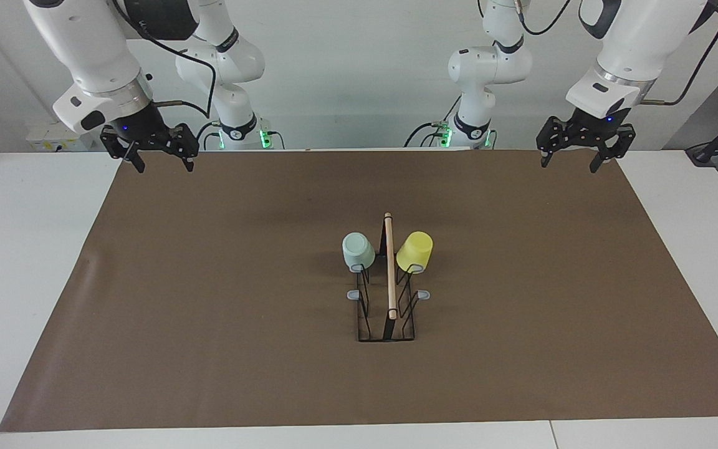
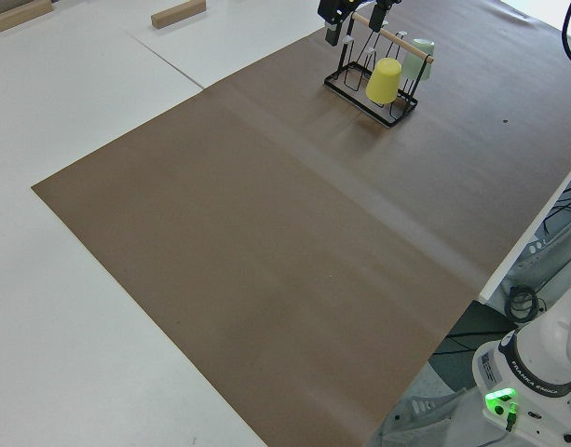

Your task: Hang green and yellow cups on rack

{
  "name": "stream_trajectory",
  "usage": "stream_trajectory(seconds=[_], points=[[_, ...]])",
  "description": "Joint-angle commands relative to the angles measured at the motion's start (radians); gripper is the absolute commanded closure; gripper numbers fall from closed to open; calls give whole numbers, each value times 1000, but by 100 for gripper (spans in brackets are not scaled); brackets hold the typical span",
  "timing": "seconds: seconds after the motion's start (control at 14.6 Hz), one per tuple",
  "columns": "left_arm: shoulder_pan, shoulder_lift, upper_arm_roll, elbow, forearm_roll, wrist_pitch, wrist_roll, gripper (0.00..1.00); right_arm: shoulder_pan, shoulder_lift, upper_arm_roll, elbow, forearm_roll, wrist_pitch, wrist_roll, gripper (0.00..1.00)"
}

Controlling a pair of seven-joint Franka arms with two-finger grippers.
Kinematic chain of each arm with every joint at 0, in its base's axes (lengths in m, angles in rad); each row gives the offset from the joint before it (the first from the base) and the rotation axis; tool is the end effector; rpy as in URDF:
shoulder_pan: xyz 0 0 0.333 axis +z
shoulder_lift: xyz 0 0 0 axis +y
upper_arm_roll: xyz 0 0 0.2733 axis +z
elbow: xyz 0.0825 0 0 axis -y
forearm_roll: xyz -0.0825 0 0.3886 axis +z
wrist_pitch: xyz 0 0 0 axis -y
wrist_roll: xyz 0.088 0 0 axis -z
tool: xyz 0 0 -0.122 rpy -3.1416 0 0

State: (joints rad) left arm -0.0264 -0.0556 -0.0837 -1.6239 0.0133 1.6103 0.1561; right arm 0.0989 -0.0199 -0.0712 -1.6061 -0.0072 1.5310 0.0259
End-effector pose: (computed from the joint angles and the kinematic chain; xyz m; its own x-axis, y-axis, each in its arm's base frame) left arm 0.5454 -0.0598 0.5756 0.9639 -0.2635 0.0385 -0.2627 -0.9646 -0.0242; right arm 0.5478 0.0140 0.5577 0.9985 0.0016 -0.0551 0.0020 -1.0000 0.0072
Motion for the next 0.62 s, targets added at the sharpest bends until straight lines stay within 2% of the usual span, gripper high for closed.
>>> stream_trajectory(seconds=[0.0, 0.14, 0.27, 0.55], points=[[10, 0, -1, 7, -39, -41, 10, 0, -2, 6, 1, 14, 9, -20, 16, 0], [-12, 17, 16, 36, -33, -53, 8, 0, -2, 14, -1, 40, 19, -37, 12, 0], [-17, 14, 25, 27, -26, -55, 6, 0, -16, 12, -9, 52, 88, -42, 17, 0], [-12, 8, 25, 16, -22, -37, -13, 0, -5, 11, -9, 54, 18, -35, 9, 0]])
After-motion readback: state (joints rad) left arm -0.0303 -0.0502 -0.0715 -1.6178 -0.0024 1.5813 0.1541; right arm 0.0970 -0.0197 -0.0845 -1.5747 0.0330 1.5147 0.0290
